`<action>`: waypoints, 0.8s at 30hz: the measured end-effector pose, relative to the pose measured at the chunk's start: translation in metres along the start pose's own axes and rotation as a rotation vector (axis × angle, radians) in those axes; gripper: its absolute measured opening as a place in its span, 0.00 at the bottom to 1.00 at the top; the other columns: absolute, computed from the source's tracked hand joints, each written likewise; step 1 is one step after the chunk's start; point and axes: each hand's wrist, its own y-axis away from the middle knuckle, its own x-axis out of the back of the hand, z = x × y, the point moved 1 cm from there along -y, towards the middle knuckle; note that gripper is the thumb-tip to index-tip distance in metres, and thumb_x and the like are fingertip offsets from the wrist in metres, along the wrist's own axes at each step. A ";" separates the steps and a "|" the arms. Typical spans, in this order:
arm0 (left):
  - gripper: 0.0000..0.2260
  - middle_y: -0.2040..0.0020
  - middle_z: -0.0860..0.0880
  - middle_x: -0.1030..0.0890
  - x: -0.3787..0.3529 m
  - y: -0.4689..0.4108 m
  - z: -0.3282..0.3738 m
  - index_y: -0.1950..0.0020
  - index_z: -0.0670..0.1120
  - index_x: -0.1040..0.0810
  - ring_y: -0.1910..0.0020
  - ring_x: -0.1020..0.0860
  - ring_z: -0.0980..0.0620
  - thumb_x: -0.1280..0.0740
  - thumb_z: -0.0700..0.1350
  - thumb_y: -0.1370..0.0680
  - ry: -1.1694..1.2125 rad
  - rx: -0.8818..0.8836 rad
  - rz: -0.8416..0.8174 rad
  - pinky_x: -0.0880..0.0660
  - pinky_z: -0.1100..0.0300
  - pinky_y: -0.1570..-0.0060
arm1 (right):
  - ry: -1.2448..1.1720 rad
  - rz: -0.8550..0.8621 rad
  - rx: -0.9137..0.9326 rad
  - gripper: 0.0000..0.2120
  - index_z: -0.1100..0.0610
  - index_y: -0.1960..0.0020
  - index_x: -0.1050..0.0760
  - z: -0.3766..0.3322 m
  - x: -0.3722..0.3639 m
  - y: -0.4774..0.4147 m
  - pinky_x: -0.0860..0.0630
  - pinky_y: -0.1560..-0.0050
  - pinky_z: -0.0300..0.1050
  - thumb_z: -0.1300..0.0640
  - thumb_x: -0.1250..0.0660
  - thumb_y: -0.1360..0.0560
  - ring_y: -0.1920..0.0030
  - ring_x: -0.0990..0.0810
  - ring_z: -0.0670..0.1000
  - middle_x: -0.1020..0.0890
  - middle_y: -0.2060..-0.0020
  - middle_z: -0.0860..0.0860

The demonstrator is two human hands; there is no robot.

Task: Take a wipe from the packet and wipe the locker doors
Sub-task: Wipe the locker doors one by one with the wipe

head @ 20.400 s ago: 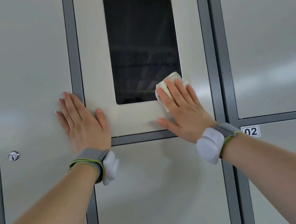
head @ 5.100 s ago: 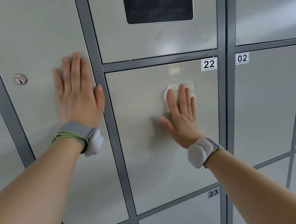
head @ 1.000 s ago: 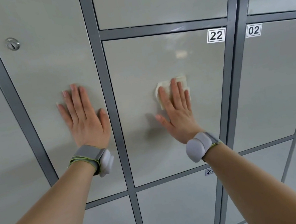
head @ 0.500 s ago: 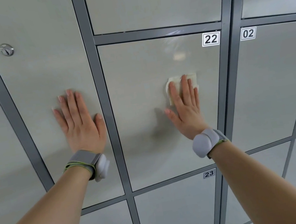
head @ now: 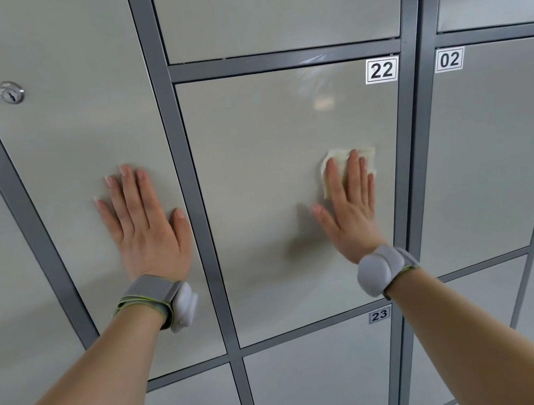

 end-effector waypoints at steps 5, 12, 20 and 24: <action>0.27 0.27 0.32 0.40 -0.001 0.000 0.001 0.27 0.31 0.42 0.27 0.47 0.36 0.44 0.45 0.22 0.002 -0.004 -0.002 0.61 0.48 0.26 | 0.076 -0.033 0.049 0.34 0.52 0.23 0.61 0.019 0.001 0.006 0.69 0.27 0.47 0.34 0.59 0.22 0.26 0.68 0.52 0.63 0.26 0.55; 0.27 0.28 0.32 0.40 0.000 0.001 0.000 0.27 0.31 0.42 0.28 0.47 0.35 0.44 0.45 0.22 -0.005 -0.008 -0.007 0.61 0.48 0.27 | -0.043 0.054 -0.123 0.35 0.54 0.23 0.57 0.033 0.028 -0.026 0.67 0.26 0.51 0.38 0.56 0.24 0.25 0.65 0.56 0.61 0.24 0.59; 0.27 0.28 0.32 0.40 -0.002 0.001 0.000 0.27 0.32 0.42 0.27 0.47 0.36 0.45 0.46 0.21 -0.010 -0.010 0.005 0.60 0.47 0.26 | 0.020 -0.018 -0.081 0.37 0.54 0.23 0.59 0.033 0.010 0.002 0.69 0.28 0.48 0.33 0.60 0.24 0.25 0.66 0.55 0.62 0.25 0.59; 0.26 0.28 0.32 0.39 -0.003 0.001 -0.001 0.27 0.32 0.42 0.28 0.46 0.35 0.45 0.46 0.21 -0.016 -0.012 0.012 0.60 0.48 0.26 | -0.027 0.064 -0.162 0.37 0.55 0.23 0.59 0.039 0.027 -0.028 0.68 0.27 0.51 0.36 0.57 0.25 0.25 0.65 0.58 0.61 0.25 0.61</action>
